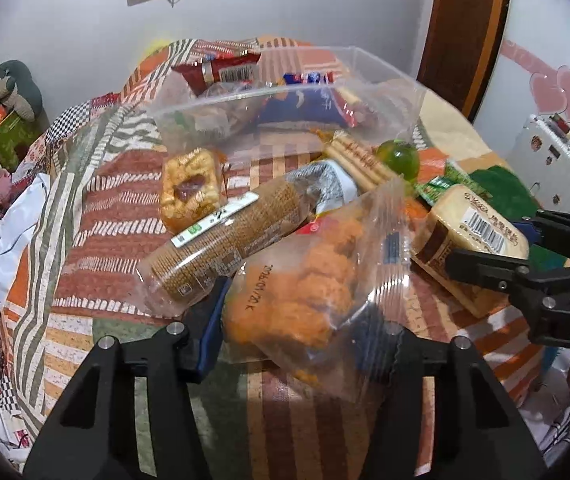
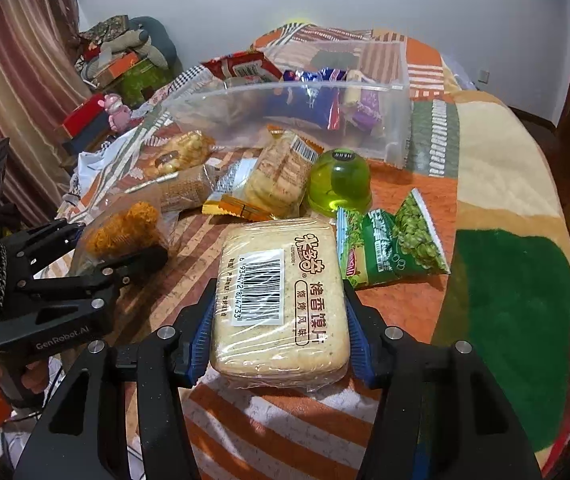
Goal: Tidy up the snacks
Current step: 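Grasp the orange fried-snack bag with the left tool while the right tool grasps the bread loaf, then place both held bags into the clear box and open both tools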
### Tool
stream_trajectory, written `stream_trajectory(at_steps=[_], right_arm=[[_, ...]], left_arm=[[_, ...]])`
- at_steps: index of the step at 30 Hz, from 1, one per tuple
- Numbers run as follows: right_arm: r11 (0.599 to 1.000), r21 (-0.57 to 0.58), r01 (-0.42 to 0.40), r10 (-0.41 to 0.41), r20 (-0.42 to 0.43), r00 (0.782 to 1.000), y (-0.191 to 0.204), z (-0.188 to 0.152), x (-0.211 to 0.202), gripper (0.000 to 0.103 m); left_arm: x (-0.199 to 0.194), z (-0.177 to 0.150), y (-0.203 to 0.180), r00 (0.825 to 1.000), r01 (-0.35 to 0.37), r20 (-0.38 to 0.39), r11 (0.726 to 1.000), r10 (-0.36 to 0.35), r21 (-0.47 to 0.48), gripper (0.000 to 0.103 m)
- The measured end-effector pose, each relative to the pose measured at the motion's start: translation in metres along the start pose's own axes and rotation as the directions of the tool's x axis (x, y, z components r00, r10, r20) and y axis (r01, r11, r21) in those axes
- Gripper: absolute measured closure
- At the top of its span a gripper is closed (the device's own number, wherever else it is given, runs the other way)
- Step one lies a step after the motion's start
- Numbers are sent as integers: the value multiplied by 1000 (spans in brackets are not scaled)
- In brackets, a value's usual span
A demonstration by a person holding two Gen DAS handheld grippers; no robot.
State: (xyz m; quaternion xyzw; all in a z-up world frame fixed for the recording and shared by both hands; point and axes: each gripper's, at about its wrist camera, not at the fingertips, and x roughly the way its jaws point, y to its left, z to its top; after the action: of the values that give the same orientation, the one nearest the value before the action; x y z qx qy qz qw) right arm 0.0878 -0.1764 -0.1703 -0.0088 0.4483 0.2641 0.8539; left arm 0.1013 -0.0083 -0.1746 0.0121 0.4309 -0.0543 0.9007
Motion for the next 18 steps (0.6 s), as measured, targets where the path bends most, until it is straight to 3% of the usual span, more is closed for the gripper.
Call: stream_trajectory(at_steps=[18], right_arm=[[999, 31, 9, -15, 190, 982, -8, 51, -42, 51]], left_arm=[[-49, 63, 15, 984, 31, 177, 999, -26, -26, 51]])
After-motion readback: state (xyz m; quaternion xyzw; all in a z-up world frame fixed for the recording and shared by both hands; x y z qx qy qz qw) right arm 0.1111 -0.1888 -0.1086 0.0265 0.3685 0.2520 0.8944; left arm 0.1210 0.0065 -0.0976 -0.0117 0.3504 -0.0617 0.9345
